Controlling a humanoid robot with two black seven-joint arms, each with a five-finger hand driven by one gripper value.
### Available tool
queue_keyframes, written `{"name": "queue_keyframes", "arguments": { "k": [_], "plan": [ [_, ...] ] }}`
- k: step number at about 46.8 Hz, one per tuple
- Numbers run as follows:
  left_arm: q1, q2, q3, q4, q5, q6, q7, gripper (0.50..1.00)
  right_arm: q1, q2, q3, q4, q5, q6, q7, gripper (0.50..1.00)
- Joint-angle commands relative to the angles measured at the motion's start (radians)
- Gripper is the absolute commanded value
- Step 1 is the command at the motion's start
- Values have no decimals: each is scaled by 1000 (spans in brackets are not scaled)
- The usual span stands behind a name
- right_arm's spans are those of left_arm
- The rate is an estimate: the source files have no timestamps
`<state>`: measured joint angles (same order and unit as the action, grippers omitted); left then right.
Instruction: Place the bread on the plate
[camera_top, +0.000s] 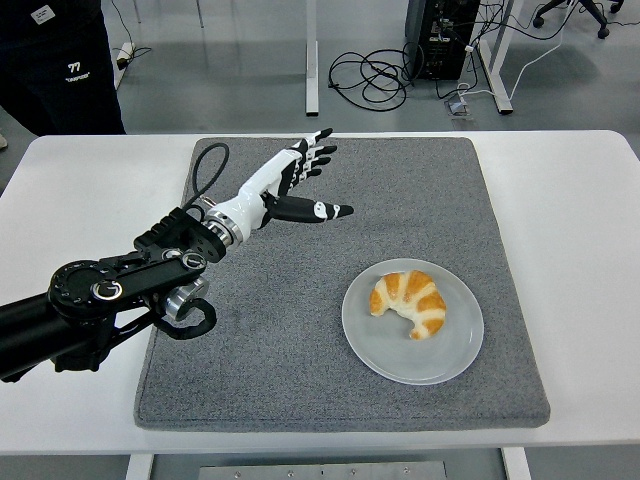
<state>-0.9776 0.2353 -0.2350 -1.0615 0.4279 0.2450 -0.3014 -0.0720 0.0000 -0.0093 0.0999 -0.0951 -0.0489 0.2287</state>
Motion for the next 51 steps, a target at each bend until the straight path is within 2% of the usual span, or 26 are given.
{"name": "queue_keyframes", "arguments": {
  "k": [1,7,11,14,23,26,32,51],
  "plan": [
    [19,9,-59,32,-29,-73,-2,960,0,0,0,0,0,0,0,1000],
    [54,10,-164,106,-49,-196,-4,961,0,0,0,0,0,0,0,1000],
    [79,10,-219,139,-64,-253,-4,961,0,0,-1,0,0,0,0,1000],
    [92,7,-244,161,-74,-276,-5,961,0,0,-1,0,0,0,0,1000],
    [122,7,-273,199,-139,-293,-10,961,0,0,-3,0,0,0,0,1000],
    [125,7,-284,210,-176,-326,-9,961,0,0,-3,0,0,0,0,1000],
    [139,18,-294,224,-213,-466,-10,961,0,0,-5,0,0,0,0,1000],
    [149,18,-296,267,-215,-472,-12,963,0,0,-5,0,0,0,0,1000]
  ]
}}
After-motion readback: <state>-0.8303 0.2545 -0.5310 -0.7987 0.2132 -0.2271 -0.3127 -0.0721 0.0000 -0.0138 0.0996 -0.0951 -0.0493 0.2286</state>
